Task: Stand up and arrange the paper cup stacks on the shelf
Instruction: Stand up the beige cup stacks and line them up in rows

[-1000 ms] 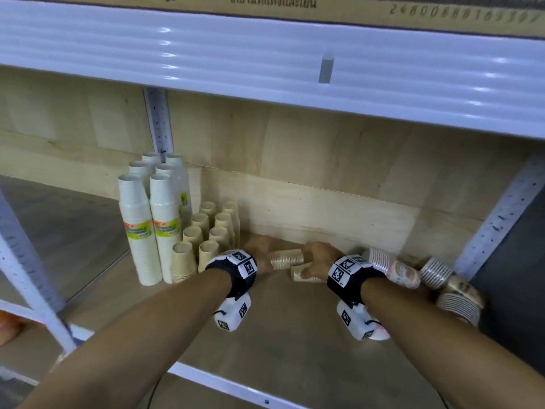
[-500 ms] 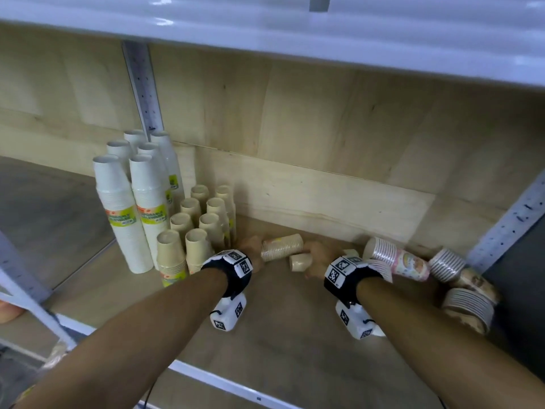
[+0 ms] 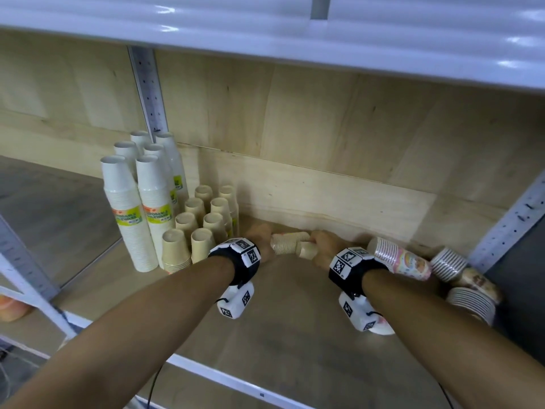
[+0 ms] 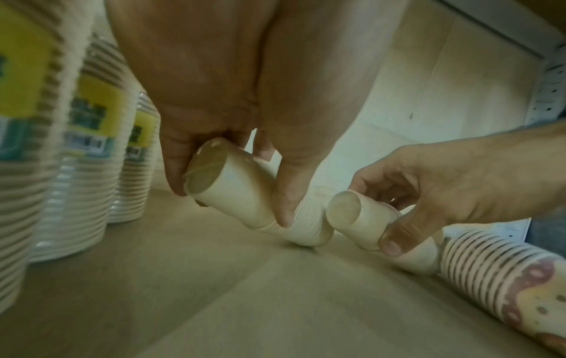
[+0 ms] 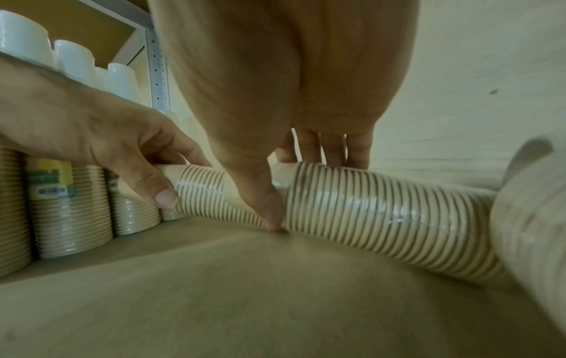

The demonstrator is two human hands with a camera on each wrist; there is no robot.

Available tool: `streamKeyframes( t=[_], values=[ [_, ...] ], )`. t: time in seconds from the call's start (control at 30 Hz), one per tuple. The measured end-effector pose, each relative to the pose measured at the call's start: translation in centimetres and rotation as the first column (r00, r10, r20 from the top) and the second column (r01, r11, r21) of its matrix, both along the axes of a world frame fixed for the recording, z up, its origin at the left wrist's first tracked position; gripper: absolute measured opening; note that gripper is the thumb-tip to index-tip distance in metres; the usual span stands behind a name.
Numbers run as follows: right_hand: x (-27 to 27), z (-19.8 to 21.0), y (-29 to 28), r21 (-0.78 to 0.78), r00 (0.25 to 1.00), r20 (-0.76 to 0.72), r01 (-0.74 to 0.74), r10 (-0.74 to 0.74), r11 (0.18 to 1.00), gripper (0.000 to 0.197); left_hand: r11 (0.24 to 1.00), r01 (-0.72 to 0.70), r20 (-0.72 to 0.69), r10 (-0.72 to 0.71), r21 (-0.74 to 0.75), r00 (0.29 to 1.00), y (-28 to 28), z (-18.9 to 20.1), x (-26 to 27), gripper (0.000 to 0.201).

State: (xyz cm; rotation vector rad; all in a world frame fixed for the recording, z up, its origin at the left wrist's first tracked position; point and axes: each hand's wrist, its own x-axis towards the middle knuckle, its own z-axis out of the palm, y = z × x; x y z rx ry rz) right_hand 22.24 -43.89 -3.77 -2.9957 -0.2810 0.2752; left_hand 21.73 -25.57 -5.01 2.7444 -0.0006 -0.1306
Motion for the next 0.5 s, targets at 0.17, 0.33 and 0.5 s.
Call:
streamKeyframes(
  t=[0.17,0.33,0.5],
  values=[
    [-0.8,2.0,-0.9,0.128,0.988,0.147,0.021,-0.04,0.992,0.031,0.996,0.062,0.012,-0.061,-0.071,0.998,-1.1,3.7,-0.5,0.039],
    [-1.9,4.7,-0.9,0.213,0.972,0.19,0.094,-0.135,0.973,0.048,0.99,0.082,0.114,-0.069,-0.113,0.991,-1.7,5.7,-0.8,0.043],
    [-3.2,6.3,-1.0,0.476,0.972,0.118,0.125,-0.204,0.871,0.052,0.98,0.142,0.145,-0.122,-0.136,0.982,-2.6,8.0,-1.6,0.045]
  ],
)
